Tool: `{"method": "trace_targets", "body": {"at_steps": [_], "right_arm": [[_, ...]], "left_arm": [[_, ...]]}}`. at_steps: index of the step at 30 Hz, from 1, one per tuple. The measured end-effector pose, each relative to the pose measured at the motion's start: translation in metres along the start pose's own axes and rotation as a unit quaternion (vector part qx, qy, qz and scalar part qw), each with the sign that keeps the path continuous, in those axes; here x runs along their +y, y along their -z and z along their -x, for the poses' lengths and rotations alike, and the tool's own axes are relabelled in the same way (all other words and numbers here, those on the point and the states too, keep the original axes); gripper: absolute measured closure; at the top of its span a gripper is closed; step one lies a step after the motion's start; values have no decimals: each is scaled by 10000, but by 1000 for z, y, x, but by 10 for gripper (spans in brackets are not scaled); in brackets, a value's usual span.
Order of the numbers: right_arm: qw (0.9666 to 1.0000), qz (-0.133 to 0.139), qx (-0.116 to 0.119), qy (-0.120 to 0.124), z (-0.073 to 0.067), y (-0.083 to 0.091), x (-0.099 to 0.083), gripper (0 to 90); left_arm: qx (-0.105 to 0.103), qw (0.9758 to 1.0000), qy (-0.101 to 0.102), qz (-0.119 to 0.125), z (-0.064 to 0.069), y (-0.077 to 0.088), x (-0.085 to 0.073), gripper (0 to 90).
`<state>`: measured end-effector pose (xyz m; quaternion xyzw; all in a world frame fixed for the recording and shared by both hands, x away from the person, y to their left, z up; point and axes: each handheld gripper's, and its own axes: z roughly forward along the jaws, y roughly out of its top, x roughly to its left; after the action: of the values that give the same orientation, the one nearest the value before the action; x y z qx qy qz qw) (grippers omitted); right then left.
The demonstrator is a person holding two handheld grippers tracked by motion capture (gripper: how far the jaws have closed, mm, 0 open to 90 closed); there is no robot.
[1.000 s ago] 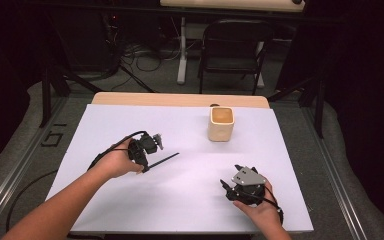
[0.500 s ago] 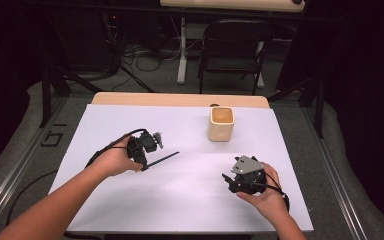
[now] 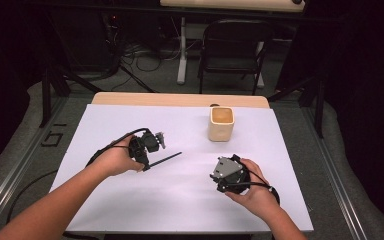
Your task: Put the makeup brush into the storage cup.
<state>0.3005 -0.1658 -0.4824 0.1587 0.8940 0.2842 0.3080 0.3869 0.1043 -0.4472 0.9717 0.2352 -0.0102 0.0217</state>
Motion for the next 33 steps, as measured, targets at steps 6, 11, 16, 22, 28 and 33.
{"method": "trace_targets", "body": {"at_steps": [6,11,16,22,28,33], "right_arm": [[9993,22,55,382,-7,-2,12,432],[9974,19,74,710,-11,-3,19,456],[9950,-18,50,993,-17,-5,26,478],[9921,6,55,1255,-23,-9,31,489],[9892,9,70,1463,-29,-12,35,512],[9871,124,92,1593,-33,-15,37,528]], "left_arm": [[-16,10000,-86,-8,3,-1,3,847],[-24,9999,-154,-25,7,-1,7,847],[-51,9996,-256,-48,14,-2,13,847],[-134,9993,-331,-85,20,-3,21,847],[-202,9989,-392,-137,26,-4,29,847],[-229,9988,-410,-131,29,-5,34,847]]}}
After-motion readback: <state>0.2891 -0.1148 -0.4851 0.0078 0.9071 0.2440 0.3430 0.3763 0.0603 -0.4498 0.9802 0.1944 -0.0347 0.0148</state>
